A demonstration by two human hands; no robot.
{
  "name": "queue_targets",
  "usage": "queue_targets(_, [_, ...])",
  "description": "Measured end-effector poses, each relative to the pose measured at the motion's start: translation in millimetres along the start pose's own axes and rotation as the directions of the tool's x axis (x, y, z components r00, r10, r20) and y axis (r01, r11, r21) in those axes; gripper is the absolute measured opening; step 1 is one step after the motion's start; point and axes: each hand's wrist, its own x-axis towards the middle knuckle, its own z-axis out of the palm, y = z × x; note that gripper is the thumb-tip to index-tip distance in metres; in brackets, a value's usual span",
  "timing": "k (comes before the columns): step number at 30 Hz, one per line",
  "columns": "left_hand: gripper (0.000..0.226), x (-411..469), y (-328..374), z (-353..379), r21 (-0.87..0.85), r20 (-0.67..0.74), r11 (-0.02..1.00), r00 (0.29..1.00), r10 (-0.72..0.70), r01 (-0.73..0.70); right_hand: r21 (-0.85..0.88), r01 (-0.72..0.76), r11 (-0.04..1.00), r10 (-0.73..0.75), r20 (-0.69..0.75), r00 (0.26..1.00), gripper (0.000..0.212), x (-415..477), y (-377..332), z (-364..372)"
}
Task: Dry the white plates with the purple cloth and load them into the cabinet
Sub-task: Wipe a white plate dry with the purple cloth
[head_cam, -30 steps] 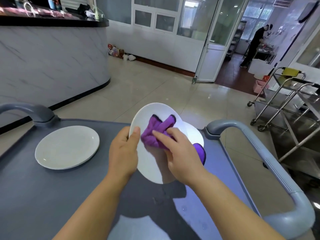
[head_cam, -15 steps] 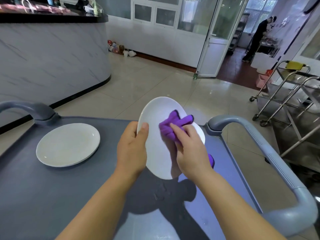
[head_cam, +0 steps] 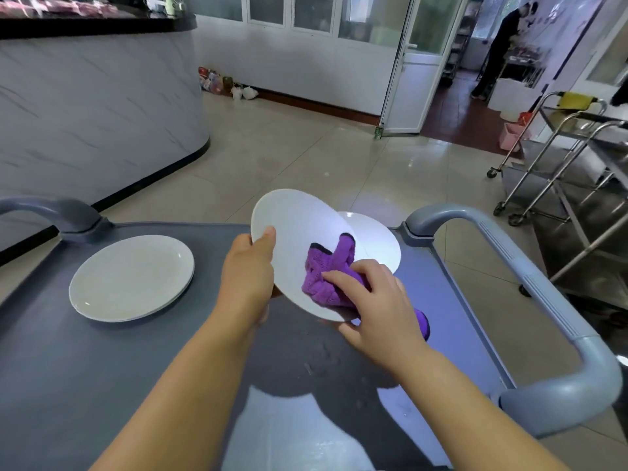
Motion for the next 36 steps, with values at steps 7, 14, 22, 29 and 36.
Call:
queue_targets(7, [0.034, 0, -3, -2, -0.089, 0.156, 0.987, 0.981, -0.117, 0.132, 0.183, -0.003, 0.983, -0.005, 0.043, 0.999, 0.026, 6, 10, -21])
queue_targets(14, [0.076, 2, -4, -17, 0.178, 0.04, 0.968, 0.985, 0.17, -0.175, 0.513, -0.304, 0.803, 0.253, 0.169, 0.953, 0.023, 12, 7, -46])
queue_targets(22, [0.068, -2, 12, -33, 0.397, 0.187, 0.804, 0.897, 0.4, -0.442, 0.843, -0.368, 0.393, 0.335, 0.241, 0.911, 0.031, 27, -2, -71])
queue_targets(29, [0.06, 0, 7, -43, 0.414, 0.11, 0.826, 0.922, 0.371, -0.382, 0.837, -0.481, 0.26, 0.6, 0.25, 0.759, 0.019, 22, -1, -60])
queue_targets(36, [0.045, -7, -3, -40, 0.412, -0.007, 0.852, 0.934, 0.356, -0.322, 0.743, -0.476, 0.471, 0.772, -0.086, 0.629, 0.03, 36, -4, -66])
